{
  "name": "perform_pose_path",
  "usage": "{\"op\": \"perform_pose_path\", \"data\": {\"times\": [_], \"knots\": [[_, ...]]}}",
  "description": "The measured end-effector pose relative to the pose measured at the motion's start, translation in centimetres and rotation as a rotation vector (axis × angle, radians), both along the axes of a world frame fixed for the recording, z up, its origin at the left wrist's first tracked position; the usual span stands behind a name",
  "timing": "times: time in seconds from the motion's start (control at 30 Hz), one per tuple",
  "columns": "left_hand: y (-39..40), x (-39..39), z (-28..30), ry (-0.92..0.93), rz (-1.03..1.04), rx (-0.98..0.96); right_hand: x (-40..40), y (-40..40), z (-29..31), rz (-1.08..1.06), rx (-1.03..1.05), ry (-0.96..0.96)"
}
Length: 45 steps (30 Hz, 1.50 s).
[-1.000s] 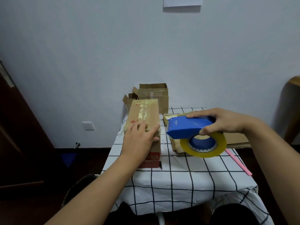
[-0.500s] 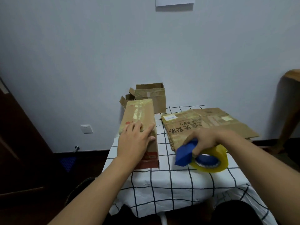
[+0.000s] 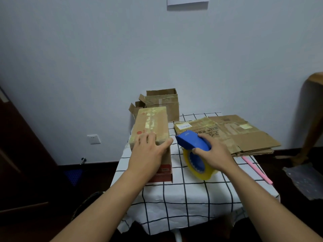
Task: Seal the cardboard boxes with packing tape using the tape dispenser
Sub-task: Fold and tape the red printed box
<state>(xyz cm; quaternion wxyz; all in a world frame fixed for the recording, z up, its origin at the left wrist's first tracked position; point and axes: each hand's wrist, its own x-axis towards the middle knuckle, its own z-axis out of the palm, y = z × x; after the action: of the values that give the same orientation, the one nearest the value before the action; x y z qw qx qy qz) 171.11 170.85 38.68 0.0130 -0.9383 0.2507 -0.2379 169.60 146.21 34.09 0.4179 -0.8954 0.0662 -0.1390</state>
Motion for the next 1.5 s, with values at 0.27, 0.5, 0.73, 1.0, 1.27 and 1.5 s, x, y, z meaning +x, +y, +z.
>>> {"op": "perform_pose_path", "data": {"times": [0.27,0.5,0.73,1.0,1.27,1.5], "knots": [[0.0,0.1,-0.4,-0.017,-0.006,0.024,-1.8,3.2,-4.1,-0.178,0.044,-0.038],[-0.1,-0.3,-0.1,-0.027,-0.011,-0.054,-2.3,4.2,-4.4,-0.205,-0.004,-0.029],[-0.6,-0.7,-0.1,-0.002,0.008,-0.092,-2.9,4.1,-4.6,-0.216,-0.011,-0.021],[-0.7,-1.2,0.2,0.037,-0.016,-0.090,-2.2,4.1,-4.3,-0.209,-0.017,0.021],[0.4,0.9,2.2,0.158,0.005,-0.311,-1.8,4.0,-4.2,-0.202,-0.025,0.040],[0.7,2.0,1.5,0.090,-0.063,-0.280,-1.7,4.0,-4.3,-0.201,-0.037,0.034]]}}
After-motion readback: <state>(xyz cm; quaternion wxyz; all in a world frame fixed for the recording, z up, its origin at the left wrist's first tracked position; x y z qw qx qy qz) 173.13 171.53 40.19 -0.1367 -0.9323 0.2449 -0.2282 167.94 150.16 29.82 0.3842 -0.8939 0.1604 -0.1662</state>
